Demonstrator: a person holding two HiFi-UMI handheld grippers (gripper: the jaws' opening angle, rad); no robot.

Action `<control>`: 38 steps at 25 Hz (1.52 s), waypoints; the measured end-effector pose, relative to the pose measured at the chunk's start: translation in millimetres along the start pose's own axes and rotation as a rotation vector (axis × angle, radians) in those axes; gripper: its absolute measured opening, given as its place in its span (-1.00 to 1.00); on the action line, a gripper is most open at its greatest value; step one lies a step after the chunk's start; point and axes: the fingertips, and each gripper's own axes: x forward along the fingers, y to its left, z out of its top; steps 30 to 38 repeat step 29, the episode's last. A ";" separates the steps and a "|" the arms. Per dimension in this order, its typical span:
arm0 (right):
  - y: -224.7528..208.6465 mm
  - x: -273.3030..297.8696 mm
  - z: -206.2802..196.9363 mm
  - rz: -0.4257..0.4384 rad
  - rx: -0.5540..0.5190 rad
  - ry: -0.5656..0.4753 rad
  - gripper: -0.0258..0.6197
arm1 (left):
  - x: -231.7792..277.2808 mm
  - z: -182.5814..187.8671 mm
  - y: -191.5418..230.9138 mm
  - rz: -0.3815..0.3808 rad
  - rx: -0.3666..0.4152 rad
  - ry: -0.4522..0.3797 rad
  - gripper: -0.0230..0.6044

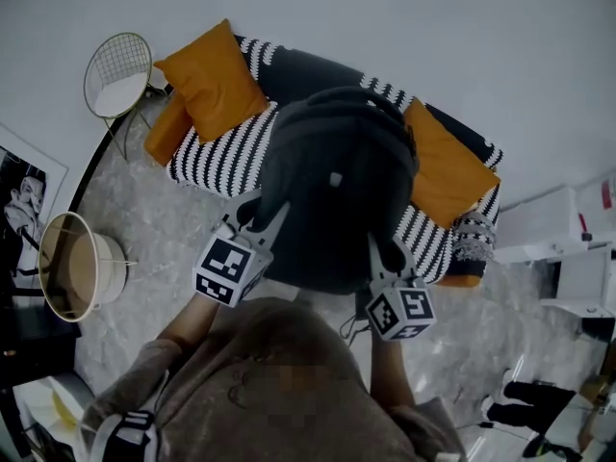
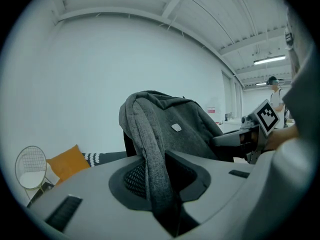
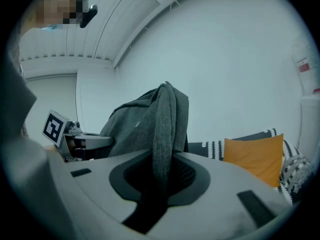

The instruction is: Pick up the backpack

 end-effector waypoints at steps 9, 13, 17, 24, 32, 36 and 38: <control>6.5 -17.7 -7.5 -0.005 0.012 -0.035 -0.71 | -17.1 0.5 -13.4 0.018 0.021 -0.017 -0.68; 8.0 -18.1 -5.0 0.001 0.007 -0.042 -0.71 | -20.8 3.4 -13.6 0.027 0.026 -0.022 -0.68; 8.7 -18.7 -4.7 0.006 0.001 -0.046 -0.71 | -22.5 3.8 -14.4 0.032 0.027 -0.025 -0.68; 7.8 -16.2 -6.2 0.009 0.008 -0.039 -0.71 | -20.7 1.3 -13.7 0.039 0.022 -0.013 -0.68; 3.9 -16.7 -10.1 0.008 0.011 -0.031 -0.71 | -18.6 -2.4 -16.4 0.034 0.021 -0.001 -0.68; 3.9 -16.7 -10.1 0.008 0.011 -0.031 -0.71 | -18.6 -2.4 -16.4 0.034 0.021 -0.001 -0.68; 3.9 -16.7 -10.1 0.008 0.011 -0.031 -0.71 | -18.6 -2.4 -16.4 0.034 0.021 -0.001 -0.68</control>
